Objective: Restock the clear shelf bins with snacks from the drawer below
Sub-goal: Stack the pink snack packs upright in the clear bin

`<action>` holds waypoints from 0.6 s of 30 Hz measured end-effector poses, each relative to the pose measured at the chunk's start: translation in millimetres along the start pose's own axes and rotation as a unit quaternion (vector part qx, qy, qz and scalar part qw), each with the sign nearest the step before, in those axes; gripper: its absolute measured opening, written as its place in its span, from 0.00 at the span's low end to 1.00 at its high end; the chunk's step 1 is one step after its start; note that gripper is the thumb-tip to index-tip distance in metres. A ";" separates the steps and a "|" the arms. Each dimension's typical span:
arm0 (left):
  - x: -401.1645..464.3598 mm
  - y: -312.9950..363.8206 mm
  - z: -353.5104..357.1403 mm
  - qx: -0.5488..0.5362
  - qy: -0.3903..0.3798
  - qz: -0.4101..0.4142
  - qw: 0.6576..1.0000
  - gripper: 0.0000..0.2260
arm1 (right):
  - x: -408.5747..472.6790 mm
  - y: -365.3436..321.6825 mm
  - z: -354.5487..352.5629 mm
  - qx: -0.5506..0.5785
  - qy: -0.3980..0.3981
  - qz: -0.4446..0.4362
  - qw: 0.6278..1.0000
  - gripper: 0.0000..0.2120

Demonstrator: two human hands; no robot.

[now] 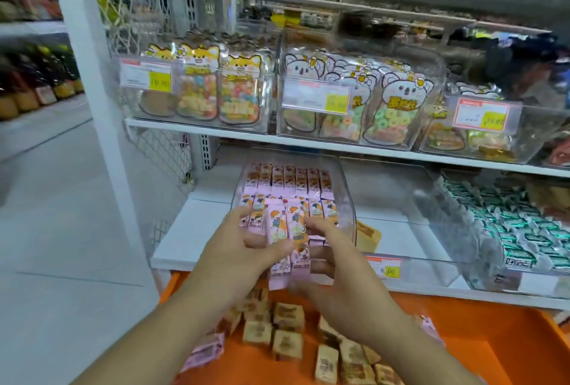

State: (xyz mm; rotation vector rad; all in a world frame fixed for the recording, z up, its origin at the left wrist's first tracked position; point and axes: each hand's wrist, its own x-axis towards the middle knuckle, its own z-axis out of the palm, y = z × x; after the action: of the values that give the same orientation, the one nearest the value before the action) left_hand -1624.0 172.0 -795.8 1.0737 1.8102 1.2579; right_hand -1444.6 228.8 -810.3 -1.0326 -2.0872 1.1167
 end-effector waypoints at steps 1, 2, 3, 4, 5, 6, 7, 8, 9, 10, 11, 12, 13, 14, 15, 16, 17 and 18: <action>1.7 0.2 -1.9 0.015 0.020 0.018 1.000 0.32 | 2.9 -0.2 2.3 0.005 0.011 -0.005 1.000 0.42; 4.8 -0.5 -3.3 0.015 0.029 0.034 0.999 0.30 | 5.8 -0.6 5.1 0.012 0.021 -0.005 1.000 0.41; 8.8 -1.7 -4.0 0.003 0.025 0.045 0.999 0.25 | 9.2 0.4 8.4 0.024 0.030 -0.004 0.999 0.40; 13.2 -3.6 -5.5 -0.007 0.015 0.051 0.999 0.22 | 12.4 1.4 11.2 0.038 0.040 -0.005 0.998 0.39; 17.9 -5.7 -8.0 -0.003 -0.004 0.051 0.999 0.22 | 15.8 3.6 13.7 0.052 0.049 -0.005 0.997 0.38; 20.8 -5.9 -11.4 0.005 -0.033 0.056 0.998 0.23 | 18.9 4.4 15.6 0.064 0.055 -0.001 0.996 0.37; 24.0 -7.4 -14.9 0.000 -0.065 0.059 0.996 0.26 | 21.8 5.4 16.7 0.073 0.056 0.007 0.996 0.37; 27.0 -9.6 -18.3 -0.009 -0.096 0.060 0.994 0.30 | 24.7 6.0 17.6 0.080 0.054 0.014 0.995 0.37; 29.5 -12.2 -20.6 -0.007 -0.120 0.064 0.991 0.33 | 27.6 7.0 18.7 0.084 0.050 0.016 0.995 0.36; 31.7 -15.1 -22.5 0.008 -0.130 0.071 0.989 0.35 | 30.0 7.6 19.8 0.087 0.044 0.012 0.995 0.35; 33.9 -17.7 -24.1 0.031 -0.127 0.083 0.988 0.36 | 32.3 8.0 21.1 0.093 0.040 0.007 0.995 0.33; 36.2 -19.7 -25.0 0.049 -0.118 0.099 0.987 0.36 | 33.8 7.6 21.9 0.102 0.039 0.003 0.994 0.31; 38.9 -22.3 -25.6 0.069 -0.107 0.114 0.985 0.37 | 35.7 7.5 22.3 0.103 0.040 0.001 0.994 0.30; 41.2 -24.6 -26.5 0.091 -0.097 0.127 0.983 0.37 | 38.0 7.7 22.2 0.095 0.042 0.003 0.995 0.29; 43.5 -26.6 -27.9 0.120 -0.086 0.139 0.979 0.37 | 41.4 8.6 21.8 0.085 0.042 0.008 0.995 0.29; 45.2 -26.9 -29.5 0.151 -0.073 0.153 0.974 0.38 | 46.0 9.9 21.4 0.082 0.042 0.011 0.996 0.29; 47.7 -26.9 -31.7 0.181 -0.060 0.164 0.968 0.38 | 51.3 10.7 20.9 0.083 0.042 0.014 0.996 0.30; 50.8 -25.0 -33.3 0.206 -0.048 0.175 0.961 0.38 | 57.9 11.5 20.5 0.081 0.042 0.013 0.996 0.30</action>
State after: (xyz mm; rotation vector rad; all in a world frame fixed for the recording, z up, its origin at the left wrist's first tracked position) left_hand -1681.0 199.8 -813.0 1.7175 1.9113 1.0138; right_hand -1487.7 272.0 -824.2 -1.0138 -1.8874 1.2130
